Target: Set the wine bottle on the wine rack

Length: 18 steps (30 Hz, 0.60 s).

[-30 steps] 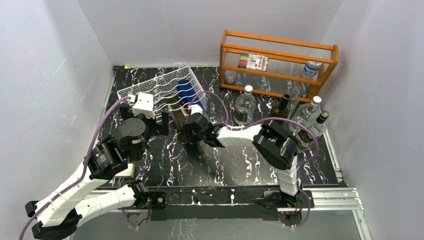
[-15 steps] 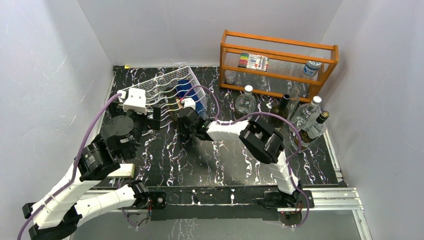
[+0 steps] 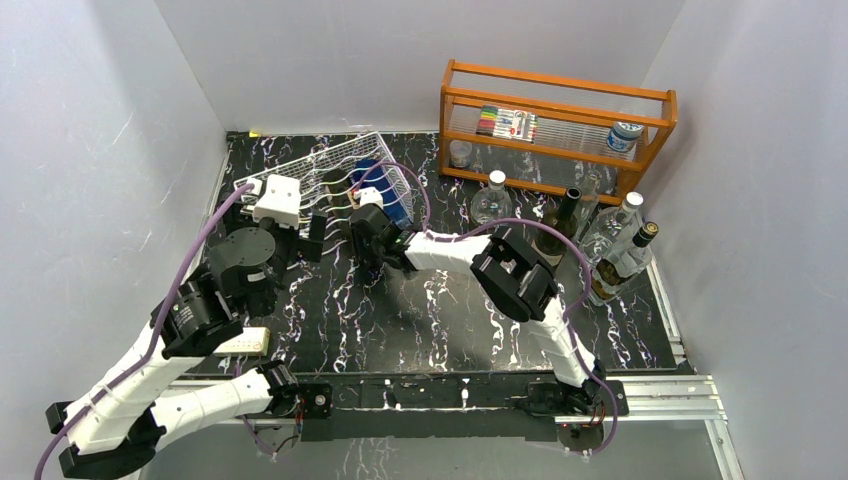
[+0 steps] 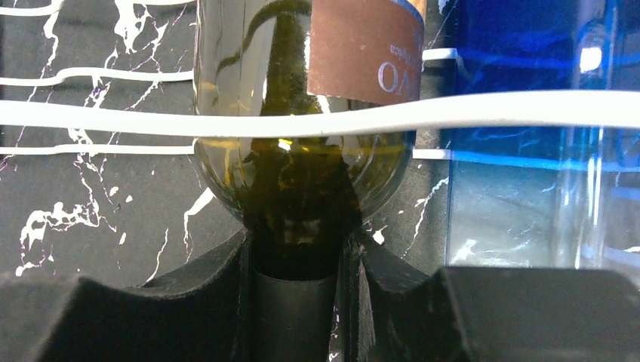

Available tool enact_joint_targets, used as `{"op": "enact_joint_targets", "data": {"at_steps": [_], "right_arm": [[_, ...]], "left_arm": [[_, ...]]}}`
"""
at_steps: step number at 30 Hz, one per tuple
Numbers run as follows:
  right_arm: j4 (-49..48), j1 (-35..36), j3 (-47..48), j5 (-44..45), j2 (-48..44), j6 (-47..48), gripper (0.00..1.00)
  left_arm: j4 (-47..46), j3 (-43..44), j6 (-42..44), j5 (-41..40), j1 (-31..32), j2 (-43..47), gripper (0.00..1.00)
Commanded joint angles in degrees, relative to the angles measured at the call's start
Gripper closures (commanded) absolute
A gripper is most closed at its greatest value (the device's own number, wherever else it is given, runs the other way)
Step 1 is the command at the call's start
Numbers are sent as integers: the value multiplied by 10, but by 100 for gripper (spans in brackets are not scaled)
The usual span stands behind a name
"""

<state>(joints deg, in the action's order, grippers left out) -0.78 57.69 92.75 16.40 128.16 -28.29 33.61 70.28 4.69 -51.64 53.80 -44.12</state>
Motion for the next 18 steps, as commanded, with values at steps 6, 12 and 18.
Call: {"op": "enact_joint_targets", "data": {"at_steps": [6, 12, 18], "right_arm": [[-51, -10, 47, -21, 7, 1, 51], [-63, -12, 30, -48, -10, 5, 26], [-54, -28, 18, -88, -31, 21, 14]], "left_arm": [[13, 8, -4, 13, 0, 4, 2], [16, 12, -9, 21, -1, 3, 2], [35, 29, -22, 46, -1, -3, 2]]}}
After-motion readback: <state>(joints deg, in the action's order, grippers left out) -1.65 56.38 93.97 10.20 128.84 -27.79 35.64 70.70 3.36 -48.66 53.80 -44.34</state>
